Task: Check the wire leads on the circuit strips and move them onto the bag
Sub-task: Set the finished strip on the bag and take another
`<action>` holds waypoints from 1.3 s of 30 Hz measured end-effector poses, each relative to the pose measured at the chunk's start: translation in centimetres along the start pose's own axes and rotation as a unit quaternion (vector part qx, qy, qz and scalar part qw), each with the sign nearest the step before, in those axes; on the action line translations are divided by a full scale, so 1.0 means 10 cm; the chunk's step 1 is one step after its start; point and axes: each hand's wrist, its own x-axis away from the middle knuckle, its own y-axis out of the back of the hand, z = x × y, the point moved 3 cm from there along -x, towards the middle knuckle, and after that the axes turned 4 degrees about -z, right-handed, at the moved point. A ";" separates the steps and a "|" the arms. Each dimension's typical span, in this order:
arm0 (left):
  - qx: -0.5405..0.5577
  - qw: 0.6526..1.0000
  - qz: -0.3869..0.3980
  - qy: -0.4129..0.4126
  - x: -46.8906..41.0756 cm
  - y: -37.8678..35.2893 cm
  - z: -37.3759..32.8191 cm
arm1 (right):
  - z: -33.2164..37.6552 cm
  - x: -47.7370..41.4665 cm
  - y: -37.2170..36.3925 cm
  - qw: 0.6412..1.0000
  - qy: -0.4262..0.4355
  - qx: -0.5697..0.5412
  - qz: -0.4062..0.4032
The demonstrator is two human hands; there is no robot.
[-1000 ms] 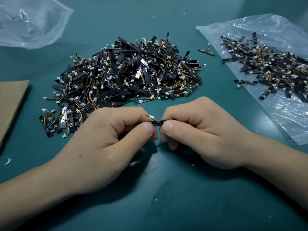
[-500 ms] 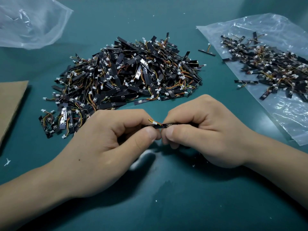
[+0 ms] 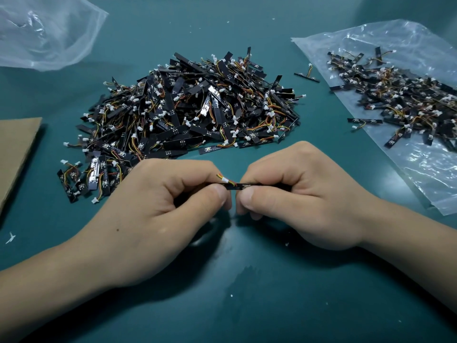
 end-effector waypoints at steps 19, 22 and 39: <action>0.031 0.999 -0.011 0.010 0.01 -0.01 -0.01 | -0.01 0.00 -0.02 1.000 0.007 0.026 0.014; 0.030 1.000 -0.009 0.000 0.01 -0.02 -0.04 | 0.00 0.00 0.00 1.000 0.002 0.022 0.004; -0.001 0.999 -0.011 -0.039 -0.01 -0.02 -0.08 | -0.01 0.01 0.00 1.000 0.006 0.008 0.001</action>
